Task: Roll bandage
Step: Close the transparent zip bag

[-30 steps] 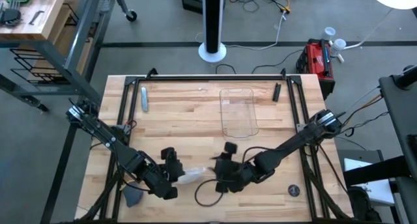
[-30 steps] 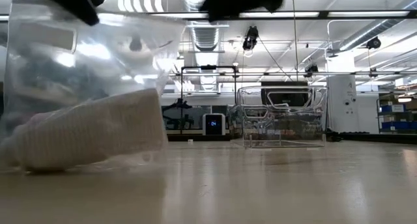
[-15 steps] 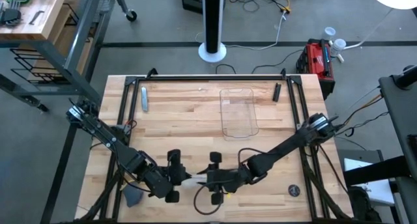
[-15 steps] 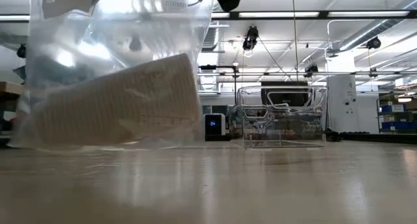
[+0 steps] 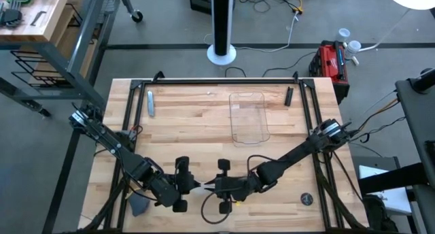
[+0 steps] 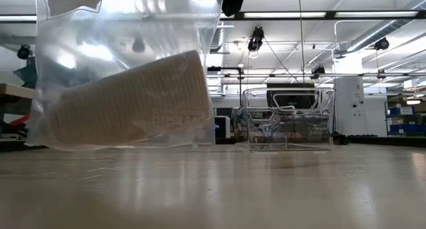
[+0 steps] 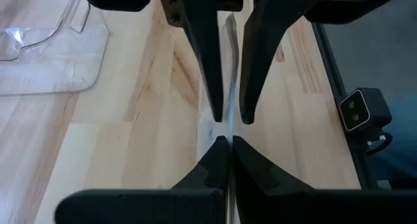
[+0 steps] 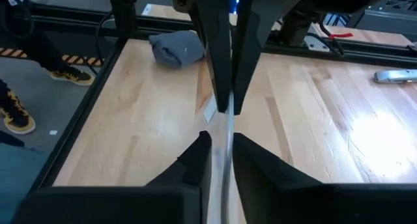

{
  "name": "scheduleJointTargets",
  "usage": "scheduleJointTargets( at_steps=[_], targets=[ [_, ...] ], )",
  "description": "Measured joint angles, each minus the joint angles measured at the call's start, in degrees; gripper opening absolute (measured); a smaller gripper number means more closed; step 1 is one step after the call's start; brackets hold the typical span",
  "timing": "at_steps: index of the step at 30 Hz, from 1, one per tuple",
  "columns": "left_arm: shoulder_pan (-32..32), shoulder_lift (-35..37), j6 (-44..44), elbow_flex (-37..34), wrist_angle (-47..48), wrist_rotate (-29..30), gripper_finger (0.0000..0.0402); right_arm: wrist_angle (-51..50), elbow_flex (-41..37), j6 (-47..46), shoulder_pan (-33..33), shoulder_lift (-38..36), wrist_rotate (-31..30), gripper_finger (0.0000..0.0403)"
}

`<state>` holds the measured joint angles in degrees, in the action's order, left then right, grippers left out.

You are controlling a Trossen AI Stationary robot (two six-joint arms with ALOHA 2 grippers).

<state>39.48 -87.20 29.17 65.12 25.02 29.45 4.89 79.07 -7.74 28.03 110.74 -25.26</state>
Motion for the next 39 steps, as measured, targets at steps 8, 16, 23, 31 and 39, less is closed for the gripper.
scheduleJointTargets(
  at_steps=[8,16,23,31,39],
  targets=[
    [0.00,0.00,0.28,0.00,-0.61,0.00,0.0000,0.43,0.26,0.96,0.00,0.00,-0.02,0.0036],
    [0.00,0.00,0.44,0.00,-0.76,0.00,0.0000,2.79,0.26,1.37,-0.04,-0.02,-0.22,0.0037],
    [0.00,0.00,0.87,0.00,-0.70,0.00,0.0000,2.37,0.28,1.68,-0.04,-0.02,-0.16,0.0030],
    [0.02,0.00,0.57,0.00,-0.95,0.00,0.0000,1.77,0.28,3.36,-0.04,-0.02,-0.22,0.0003],
    [0.00,-0.04,2.75,0.00,1.09,0.25,0.0000,-1.76,0.47,2.24,0.00,-0.16,-0.40,0.0001]
  ],
)
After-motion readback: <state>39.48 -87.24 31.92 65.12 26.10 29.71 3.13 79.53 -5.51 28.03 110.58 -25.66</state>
